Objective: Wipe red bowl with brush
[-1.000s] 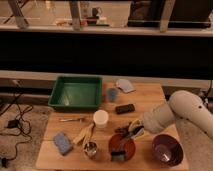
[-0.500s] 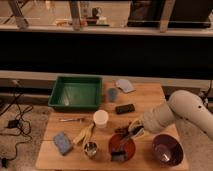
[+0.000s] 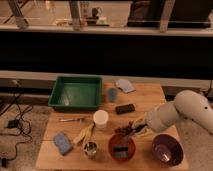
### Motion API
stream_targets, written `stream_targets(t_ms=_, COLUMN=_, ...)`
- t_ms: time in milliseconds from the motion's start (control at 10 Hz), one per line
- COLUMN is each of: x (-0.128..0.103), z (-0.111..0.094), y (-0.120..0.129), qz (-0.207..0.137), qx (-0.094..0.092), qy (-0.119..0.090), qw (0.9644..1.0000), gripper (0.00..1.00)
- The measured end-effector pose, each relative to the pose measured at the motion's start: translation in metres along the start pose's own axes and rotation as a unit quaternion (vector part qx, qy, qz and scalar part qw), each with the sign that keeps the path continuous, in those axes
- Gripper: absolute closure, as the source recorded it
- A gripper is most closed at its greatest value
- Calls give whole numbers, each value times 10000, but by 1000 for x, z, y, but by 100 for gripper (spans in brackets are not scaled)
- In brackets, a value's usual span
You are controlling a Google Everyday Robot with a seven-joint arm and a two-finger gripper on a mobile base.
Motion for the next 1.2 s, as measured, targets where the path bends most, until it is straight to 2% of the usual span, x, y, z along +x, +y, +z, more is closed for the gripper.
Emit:
stream_targets(t_ms=300, x=9, z=-4, y=-2, qz=48, qx=96, qy=69, qw=9999, gripper=90)
stream_targets(t_ms=600, x=18, z=1, y=0, qz=118, qx=48, qy=149, qw=9998, gripper=90)
stream_targets(t_ms=1200, x=43, z=1, y=-2, qz=287, qx=80, qy=361, qw=9989, gripper=90)
